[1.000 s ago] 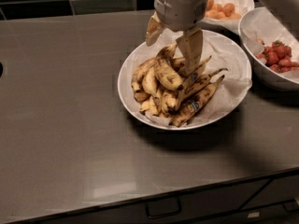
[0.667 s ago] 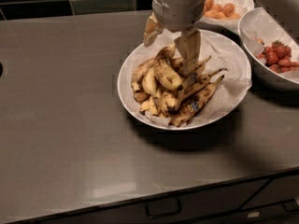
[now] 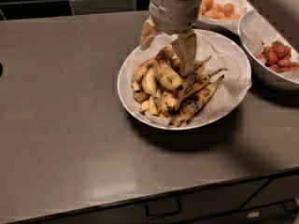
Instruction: Pick banana from white bowl
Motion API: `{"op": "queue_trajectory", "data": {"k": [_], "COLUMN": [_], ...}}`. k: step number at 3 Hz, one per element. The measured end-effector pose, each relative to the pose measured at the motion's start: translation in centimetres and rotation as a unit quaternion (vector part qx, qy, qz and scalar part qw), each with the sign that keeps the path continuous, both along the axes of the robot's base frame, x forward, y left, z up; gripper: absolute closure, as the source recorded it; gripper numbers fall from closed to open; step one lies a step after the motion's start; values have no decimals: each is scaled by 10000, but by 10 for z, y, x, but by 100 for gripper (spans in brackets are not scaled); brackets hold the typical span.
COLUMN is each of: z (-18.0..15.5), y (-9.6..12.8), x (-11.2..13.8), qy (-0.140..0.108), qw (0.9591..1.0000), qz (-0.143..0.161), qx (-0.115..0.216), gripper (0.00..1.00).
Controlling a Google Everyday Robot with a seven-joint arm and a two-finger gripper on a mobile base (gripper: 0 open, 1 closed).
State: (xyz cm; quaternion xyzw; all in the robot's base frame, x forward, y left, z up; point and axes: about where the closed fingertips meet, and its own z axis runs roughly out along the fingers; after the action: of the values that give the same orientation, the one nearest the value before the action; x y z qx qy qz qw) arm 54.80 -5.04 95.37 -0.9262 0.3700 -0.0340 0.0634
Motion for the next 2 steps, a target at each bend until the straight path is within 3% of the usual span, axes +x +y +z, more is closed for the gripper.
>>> {"op": "queue_trajectory", "data": {"k": [1, 2], "z": [-4, -5], "y": [1, 2], "x": [0, 0], "qy": [60, 86], "qw": [10000, 9999], "qz": [40, 56], "qx": [-14, -33], "gripper": [29, 40]}}
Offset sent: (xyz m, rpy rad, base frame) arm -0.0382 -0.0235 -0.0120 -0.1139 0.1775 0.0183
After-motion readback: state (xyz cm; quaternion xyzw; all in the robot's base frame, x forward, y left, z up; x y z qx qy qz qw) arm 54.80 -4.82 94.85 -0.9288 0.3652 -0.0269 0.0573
